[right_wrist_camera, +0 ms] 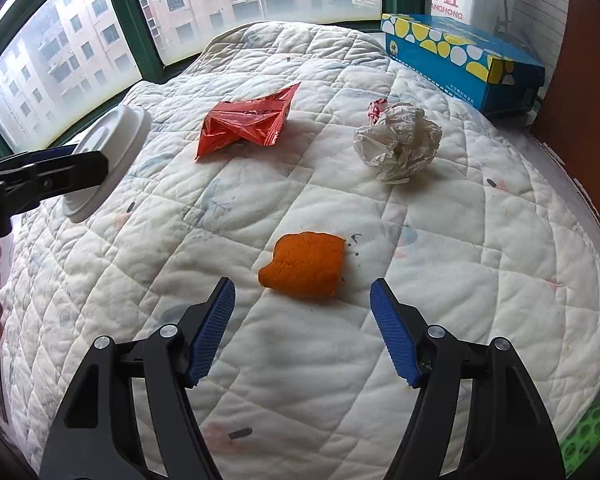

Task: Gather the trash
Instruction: 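Grasp the white cup lid with the left tool while the right tool grasps the orange sponge, then drop the orange sponge into the green basket while the left tool drops the white lid in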

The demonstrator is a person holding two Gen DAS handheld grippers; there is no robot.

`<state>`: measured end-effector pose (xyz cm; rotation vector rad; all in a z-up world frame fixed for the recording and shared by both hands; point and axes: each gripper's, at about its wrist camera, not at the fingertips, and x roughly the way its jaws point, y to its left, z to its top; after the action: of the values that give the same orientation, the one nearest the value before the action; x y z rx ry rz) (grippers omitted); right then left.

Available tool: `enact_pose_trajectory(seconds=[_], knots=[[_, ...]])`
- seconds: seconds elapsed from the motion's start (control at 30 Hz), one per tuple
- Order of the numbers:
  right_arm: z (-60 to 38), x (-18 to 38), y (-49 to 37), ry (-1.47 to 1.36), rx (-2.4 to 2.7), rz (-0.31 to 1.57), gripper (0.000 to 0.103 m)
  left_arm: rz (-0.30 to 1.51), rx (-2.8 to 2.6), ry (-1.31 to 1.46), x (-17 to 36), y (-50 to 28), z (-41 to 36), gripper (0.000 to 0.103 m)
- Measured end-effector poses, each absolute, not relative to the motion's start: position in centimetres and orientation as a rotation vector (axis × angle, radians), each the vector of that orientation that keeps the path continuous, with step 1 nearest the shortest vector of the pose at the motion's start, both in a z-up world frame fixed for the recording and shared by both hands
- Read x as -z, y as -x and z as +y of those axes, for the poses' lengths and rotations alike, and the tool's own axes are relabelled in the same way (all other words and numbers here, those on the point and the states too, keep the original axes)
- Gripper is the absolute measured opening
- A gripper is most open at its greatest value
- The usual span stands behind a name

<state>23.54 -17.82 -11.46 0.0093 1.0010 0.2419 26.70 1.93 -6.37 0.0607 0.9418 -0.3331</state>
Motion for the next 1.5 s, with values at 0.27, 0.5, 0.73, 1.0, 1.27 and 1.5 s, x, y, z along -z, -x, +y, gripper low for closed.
enact_pose_trajectory(seconds=[0.27, 0.5, 0.73, 1.0, 1.27, 1.5], knots=[[-17.1, 12.4, -24.8, 0.004, -0.216, 1.020, 0.048, 0.949, 0.324, -0.041, 6.7, -26.1, 3.3, 0.082], [-17.6, 10.9, -23.0, -0.030, -0.233, 0.993, 0.044, 0.948, 0.336, -0.015, 6.4, -25.2, 3.2, 0.082], [-18.7, 8.2, -19.3, -0.088, -0.248, 0.944, 0.044, 0.919, 0.368, -0.026, 4.7, -22.9, 2.0, 0.082], [-20.9, 4.8, -13.9, -0.114, -0.224, 0.891, 0.044, 0.884, 0.426, -0.035, 2.5, -19.7, -0.7, 0.082], [-24.8, 2.5, -8.5, -0.126, -0.153, 0.844, 0.044, 0.865, 0.505, -0.059, 1.1, -16.4, -4.7, 0.082], [-29.1, 1.8, -4.6, -0.137, -0.058, 0.825, 0.044, 0.850, 0.586, -0.084, 0.2, -13.7, -9.1, 0.082]])
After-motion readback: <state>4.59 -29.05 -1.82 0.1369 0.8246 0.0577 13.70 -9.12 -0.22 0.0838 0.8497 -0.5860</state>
